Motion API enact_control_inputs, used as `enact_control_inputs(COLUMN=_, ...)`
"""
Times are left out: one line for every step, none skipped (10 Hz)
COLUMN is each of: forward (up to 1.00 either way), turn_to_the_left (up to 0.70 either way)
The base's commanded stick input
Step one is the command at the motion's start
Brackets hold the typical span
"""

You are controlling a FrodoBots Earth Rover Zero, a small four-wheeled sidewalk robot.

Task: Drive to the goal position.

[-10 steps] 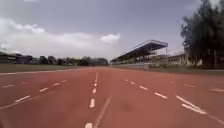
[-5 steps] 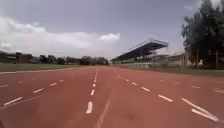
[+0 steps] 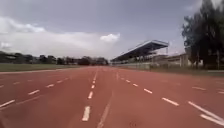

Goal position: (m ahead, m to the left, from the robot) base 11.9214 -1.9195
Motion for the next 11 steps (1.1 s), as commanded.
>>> enact_control_inputs(forward=0.45, turn_to_the_left=0.00)
enact_control_inputs(forward=0.45, turn_to_the_left=0.00)
enact_control_inputs(forward=0.45, turn_to_the_left=0.00)
enact_control_inputs(forward=0.45, turn_to_the_left=0.00)
enact_control_inputs(forward=0.45, turn_to_the_left=0.00)
enact_control_inputs(forward=0.45, turn_to_the_left=0.00)
enact_control_inputs(forward=0.45, turn_to_the_left=0.00)
enact_control_inputs(forward=0.45, turn_to_the_left=0.00)
enact_control_inputs(forward=0.45, turn_to_the_left=0.00)
enact_control_inputs(forward=0.45, turn_to_the_left=0.00)
enact_control_inputs(forward=0.45, turn_to_the_left=0.00)
